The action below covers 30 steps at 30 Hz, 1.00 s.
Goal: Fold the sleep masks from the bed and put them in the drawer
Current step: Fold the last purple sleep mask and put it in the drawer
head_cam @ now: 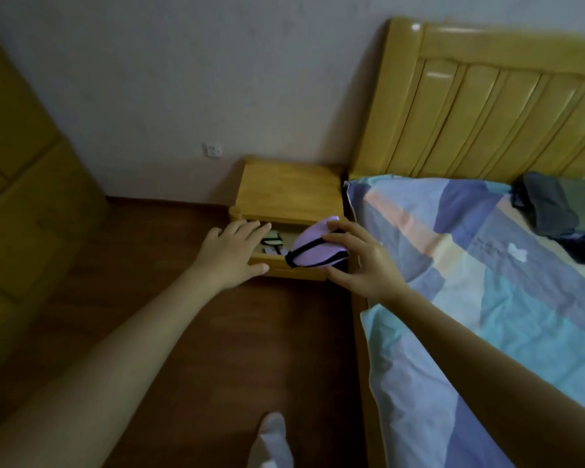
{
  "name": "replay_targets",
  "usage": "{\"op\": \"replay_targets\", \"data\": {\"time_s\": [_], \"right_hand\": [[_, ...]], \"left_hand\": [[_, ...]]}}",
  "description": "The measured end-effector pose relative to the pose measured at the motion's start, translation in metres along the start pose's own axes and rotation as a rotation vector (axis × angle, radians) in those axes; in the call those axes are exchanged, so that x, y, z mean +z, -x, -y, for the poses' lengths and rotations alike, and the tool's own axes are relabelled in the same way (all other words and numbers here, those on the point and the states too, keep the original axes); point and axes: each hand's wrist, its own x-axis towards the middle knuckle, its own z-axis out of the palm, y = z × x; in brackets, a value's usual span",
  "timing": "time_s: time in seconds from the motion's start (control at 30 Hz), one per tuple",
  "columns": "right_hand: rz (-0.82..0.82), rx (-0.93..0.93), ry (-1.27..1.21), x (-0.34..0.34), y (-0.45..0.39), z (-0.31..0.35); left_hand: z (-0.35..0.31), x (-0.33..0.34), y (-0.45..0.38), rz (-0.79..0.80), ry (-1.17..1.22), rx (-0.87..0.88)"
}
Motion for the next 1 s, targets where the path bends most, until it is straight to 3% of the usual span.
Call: {"op": "replay_targets", "data": {"time_s": [0.2, 0.5, 1.0], "right_hand": [[0.109, 0.141, -0.002, 0.056, -0.081, -0.122], [0.149, 0.391, -0.107, 0.186, -0.157, -0.300], [0.291, 0.691, 0.009, 0.380, -0.170, -0.478]], "left_hand": [[0.031, 0.069, -0.139, 0.122, 0.055, 0.011], [0.090, 0.207, -0.297, 0.115, 0.129, -0.052], [0.136, 0.406, -0.410, 0.159, 0.242, 0.010]]}}
